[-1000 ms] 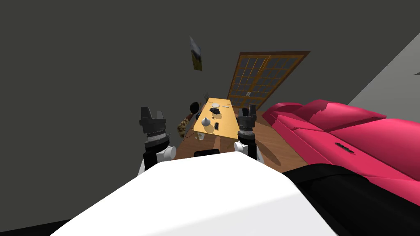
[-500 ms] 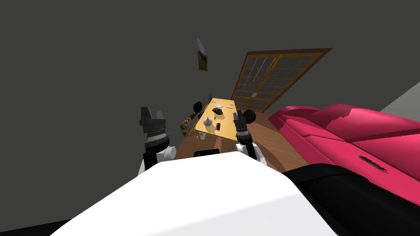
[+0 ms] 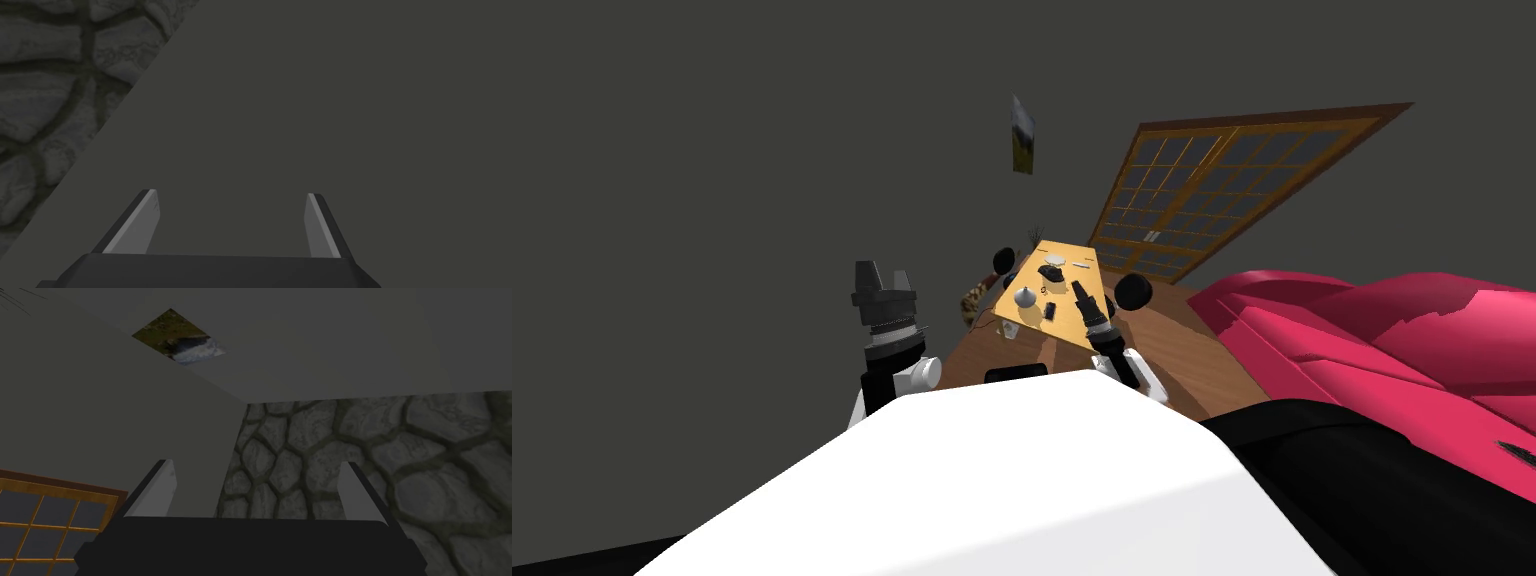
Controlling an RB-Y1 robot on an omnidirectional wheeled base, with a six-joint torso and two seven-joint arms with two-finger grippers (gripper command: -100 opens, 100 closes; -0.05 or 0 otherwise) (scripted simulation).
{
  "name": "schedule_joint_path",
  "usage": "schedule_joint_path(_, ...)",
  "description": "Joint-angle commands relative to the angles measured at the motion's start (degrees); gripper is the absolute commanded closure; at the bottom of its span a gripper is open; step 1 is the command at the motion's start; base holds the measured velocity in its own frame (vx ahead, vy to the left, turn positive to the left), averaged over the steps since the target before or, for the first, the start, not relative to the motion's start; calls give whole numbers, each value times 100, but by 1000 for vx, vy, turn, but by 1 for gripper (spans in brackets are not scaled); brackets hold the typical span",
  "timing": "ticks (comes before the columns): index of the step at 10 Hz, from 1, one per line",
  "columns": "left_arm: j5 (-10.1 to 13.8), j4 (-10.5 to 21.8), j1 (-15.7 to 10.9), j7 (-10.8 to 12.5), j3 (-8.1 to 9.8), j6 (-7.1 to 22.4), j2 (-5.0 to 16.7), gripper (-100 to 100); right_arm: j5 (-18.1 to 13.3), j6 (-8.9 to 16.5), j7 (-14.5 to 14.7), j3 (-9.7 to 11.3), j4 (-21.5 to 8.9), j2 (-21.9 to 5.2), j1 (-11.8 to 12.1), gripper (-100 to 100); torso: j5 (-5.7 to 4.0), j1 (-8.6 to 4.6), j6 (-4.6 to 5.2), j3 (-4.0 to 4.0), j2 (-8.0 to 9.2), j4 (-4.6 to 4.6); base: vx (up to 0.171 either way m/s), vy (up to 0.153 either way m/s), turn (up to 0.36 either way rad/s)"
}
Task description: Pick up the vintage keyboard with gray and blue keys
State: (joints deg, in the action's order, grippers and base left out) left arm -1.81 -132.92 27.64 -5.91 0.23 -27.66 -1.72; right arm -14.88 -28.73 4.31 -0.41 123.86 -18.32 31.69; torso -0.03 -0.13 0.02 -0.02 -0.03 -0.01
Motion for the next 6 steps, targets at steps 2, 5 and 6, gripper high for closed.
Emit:
schedule_joint_path(2, 0, 0, -1, 0, 0, 0, 0, 0, -409, 137, 281, 45, -421, -495, 8, -100, 1, 1, -3, -1, -1, 0, 1, -24, 269)
schedule_joint_path(5, 0, 0, -1, 0, 0, 0, 0, 0, -760, 200, 421, 70, -611, -721, 27, -100, 1, 3, -3, -2, -4, -1, 4, -21, 158)
schedule_joint_path(6, 0, 0, 0, 0, 0, 0, 0, 0, -985, 260, 568, 97, -805, -938, 50, -100, 1, 5, 1, -3, -4, -1, 6, -13, 233)
